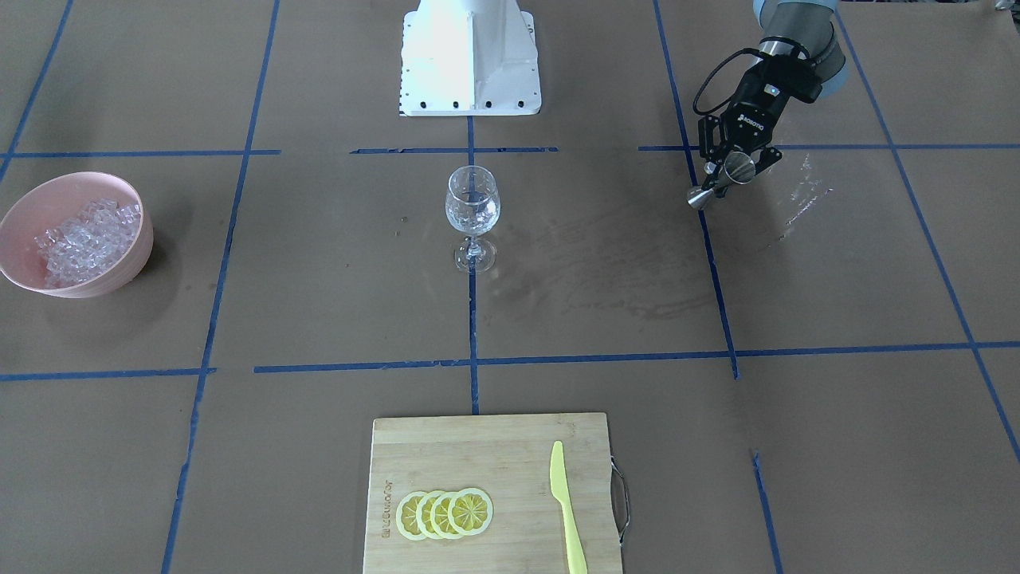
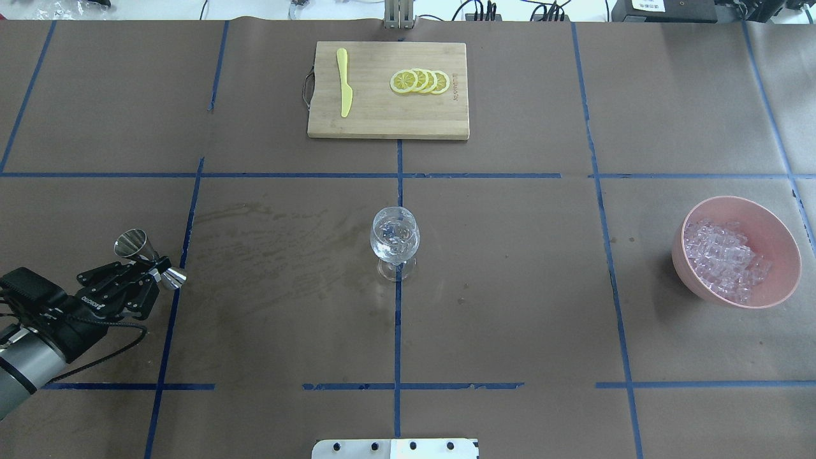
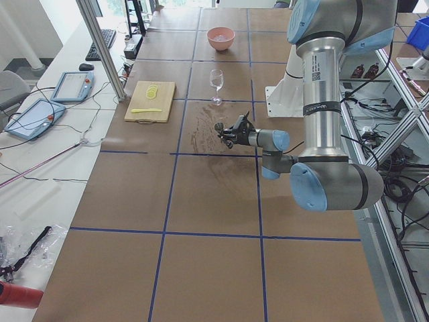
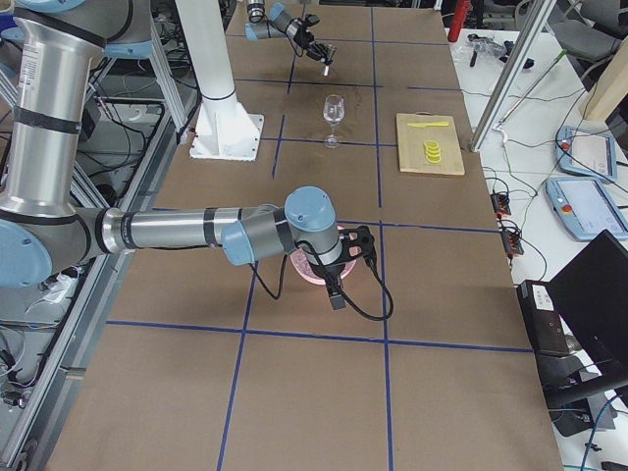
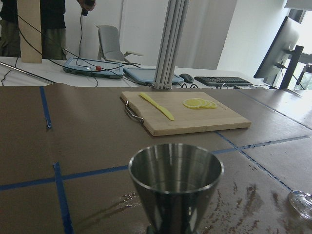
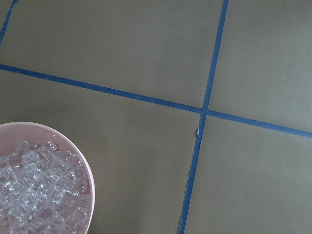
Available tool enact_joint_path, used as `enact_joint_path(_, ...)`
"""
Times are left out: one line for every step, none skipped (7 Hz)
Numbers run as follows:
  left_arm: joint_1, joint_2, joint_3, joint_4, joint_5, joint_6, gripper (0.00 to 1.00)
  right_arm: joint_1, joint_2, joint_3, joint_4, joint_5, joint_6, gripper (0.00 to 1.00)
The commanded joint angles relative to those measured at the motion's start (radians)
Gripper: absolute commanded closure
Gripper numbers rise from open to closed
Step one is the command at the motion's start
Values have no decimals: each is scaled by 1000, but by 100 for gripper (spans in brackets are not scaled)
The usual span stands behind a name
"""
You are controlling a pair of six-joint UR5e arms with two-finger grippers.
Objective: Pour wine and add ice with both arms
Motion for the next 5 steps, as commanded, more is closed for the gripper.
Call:
enact_joint_path(-11, -2, 39, 15, 113, -17, 100, 0, 2, 1, 0, 0, 2, 0)
enact_joint_path(-10, -14, 77, 15, 192, -17, 100, 0, 2, 2, 0, 0, 2, 0)
enact_joint_path(-7, -19, 100, 15, 214, -11, 100, 0, 2, 1, 0, 0, 2, 0)
enact_joint_path(-7, -36, 120, 15, 216, -6, 100, 0, 2, 1, 0, 0, 2, 0)
enact_joint_path(-7, -40, 129, 27, 215, -2, 100, 0, 2, 1, 0, 0, 2, 0)
